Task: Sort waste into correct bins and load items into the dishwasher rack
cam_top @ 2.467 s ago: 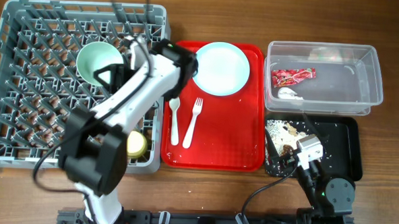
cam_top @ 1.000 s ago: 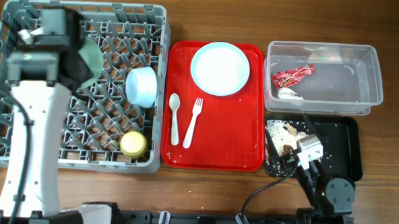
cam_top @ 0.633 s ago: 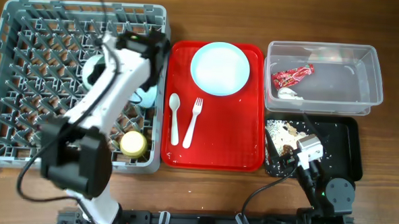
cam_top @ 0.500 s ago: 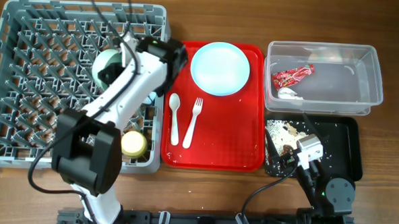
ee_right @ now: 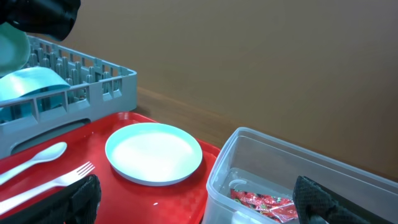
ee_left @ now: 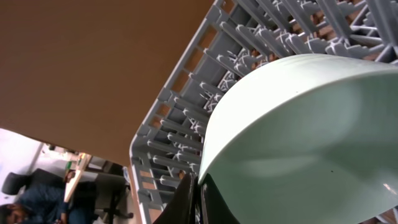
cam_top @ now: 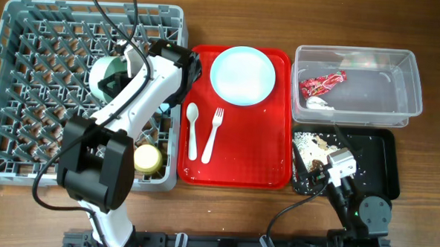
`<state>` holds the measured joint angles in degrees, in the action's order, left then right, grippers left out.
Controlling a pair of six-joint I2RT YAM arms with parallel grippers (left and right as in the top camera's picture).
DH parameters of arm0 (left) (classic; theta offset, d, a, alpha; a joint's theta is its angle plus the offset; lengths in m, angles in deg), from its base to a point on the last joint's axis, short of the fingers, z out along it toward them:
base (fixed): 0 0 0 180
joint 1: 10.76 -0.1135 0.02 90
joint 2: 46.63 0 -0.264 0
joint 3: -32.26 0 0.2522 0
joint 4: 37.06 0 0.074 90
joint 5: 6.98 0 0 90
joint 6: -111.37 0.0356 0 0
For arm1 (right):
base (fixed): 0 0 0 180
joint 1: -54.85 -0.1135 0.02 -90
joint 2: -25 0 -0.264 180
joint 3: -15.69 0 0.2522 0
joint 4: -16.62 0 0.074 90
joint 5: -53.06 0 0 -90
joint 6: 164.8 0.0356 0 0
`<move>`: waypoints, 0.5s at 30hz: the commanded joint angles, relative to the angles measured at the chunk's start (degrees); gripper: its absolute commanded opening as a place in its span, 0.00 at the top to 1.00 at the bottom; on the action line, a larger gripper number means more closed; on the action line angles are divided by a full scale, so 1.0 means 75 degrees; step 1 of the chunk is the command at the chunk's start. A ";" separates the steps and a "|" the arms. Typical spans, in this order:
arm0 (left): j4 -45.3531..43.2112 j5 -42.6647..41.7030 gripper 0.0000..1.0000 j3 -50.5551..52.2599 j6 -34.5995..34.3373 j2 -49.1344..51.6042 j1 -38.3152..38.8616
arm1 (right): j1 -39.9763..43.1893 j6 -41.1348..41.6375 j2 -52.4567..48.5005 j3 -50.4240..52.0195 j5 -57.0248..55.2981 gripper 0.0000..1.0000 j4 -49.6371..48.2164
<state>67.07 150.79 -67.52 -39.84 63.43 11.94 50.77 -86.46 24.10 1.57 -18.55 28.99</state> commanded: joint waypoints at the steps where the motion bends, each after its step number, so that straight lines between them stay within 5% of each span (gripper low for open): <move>1: -0.0087 -0.0055 0.96 0.0236 -0.0329 0.0117 -0.0096 | 0.0032 -0.0047 -0.0015 0.0009 0.0125 0.00 -0.0038; 15: 0.0382 -0.0574 0.91 0.0560 -0.0522 0.0029 0.0300 | 0.0032 -0.0047 -0.0015 0.0009 0.0125 0.00 -0.0038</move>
<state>68.23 147.44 -63.65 -40.73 63.47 14.10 50.77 -86.46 24.10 1.57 -18.55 28.99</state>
